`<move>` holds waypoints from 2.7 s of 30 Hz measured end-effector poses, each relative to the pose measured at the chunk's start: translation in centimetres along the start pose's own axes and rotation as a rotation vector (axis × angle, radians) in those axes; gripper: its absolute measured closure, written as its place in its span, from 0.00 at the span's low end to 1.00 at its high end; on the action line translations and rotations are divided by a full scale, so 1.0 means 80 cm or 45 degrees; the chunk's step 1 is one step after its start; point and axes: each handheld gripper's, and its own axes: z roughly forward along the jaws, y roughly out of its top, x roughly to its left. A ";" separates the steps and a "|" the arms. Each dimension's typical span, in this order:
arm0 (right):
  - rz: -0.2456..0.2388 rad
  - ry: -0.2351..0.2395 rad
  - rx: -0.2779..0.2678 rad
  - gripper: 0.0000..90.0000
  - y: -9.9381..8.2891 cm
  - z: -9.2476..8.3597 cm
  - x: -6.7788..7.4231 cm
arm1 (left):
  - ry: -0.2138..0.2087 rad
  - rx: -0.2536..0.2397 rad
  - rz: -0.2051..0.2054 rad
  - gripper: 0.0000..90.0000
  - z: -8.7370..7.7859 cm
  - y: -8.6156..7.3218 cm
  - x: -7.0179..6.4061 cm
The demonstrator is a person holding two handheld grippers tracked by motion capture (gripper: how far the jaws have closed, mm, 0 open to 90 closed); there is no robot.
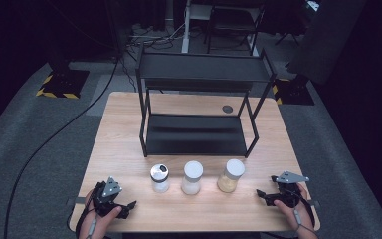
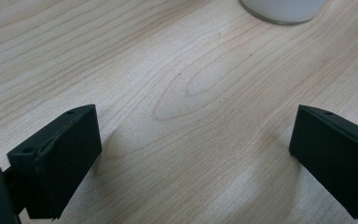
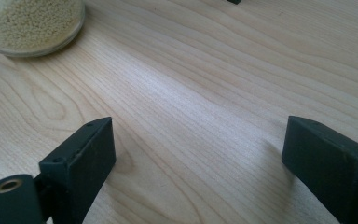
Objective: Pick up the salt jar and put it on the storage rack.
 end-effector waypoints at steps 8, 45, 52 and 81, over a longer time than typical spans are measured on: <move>-0.005 0.006 0.000 0.11 0.000 0.000 -0.001 | -0.029 -0.018 0.010 0.05 0.001 0.000 0.001; -0.005 0.006 -0.002 0.10 0.001 0.001 -0.002 | -0.097 -0.505 -0.009 0.04 -0.032 0.005 -0.022; -0.004 0.006 -0.001 0.10 0.001 0.001 -0.002 | -0.146 -0.532 0.025 0.04 -0.017 0.023 -0.020; -0.003 0.004 -0.001 0.10 0.001 0.001 -0.002 | -0.253 -0.544 0.059 0.09 0.038 0.055 -0.022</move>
